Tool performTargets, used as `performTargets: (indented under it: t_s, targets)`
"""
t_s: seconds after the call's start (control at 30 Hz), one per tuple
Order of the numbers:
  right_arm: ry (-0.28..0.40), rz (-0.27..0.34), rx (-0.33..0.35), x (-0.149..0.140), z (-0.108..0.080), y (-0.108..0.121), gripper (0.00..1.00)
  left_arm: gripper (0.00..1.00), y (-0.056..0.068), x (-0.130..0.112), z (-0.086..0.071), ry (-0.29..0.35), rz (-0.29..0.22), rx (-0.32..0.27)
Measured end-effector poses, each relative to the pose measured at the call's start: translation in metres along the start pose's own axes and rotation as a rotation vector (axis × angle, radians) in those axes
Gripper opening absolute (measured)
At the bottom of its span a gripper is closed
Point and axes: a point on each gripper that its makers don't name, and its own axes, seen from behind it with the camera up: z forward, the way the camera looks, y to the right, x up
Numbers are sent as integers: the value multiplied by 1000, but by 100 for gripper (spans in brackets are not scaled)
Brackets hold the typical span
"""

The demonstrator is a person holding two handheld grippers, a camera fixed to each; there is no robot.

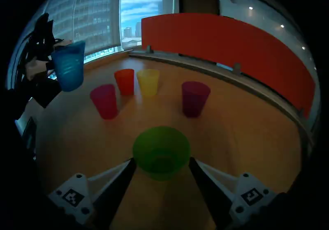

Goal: Pour water

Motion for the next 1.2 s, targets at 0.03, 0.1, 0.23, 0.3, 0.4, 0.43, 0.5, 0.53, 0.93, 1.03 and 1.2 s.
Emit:
performTargets:
  t_s: [0.03, 0.1, 0.23, 0.3, 0.4, 0.43, 0.5, 0.53, 0.93, 1.03, 1.2]
  targets:
    - [1, 0, -1, 0, -1, 0, 100, 83, 2, -3, 1, -7, 1, -5]
    - [3, 0, -4, 1, -3, 0, 100, 83, 5, -9, 3, -19, 1, -12]
    - [9, -4, -11, 3, -9, 2, 100, 83, 9, -20, 9, -48, 2, -25]
    - [12, -6, -16, 5, -11, 2, 99, 83, 10, -25, 12, -61, 1, -30]
    - [16, -7, -23, 6, -13, 4, 100, 83, 12, -34, 17, -79, -2, -40]
    - [17, -6, -24, 6, -14, 4, 100, 83, 13, -37, 18, -85, -4, -43]
    - [19, -3, -25, 6, -15, 5, 100, 83, 14, -43, 21, -96, -7, -48]
    - [20, -2, -25, 6, -15, 5, 100, 83, 15, -46, 23, -102, -8, -51]
    - [19, -4, -32, 7, -17, 8, 100, 83, 26, -76, 32, -156, -6, -89]
    - [19, -5, -32, 8, -17, 8, 100, 83, 28, -83, 33, -169, -5, -97]
    - [19, -5, -33, 9, -16, 9, 100, 83, 31, -96, 36, -196, 0, -110]
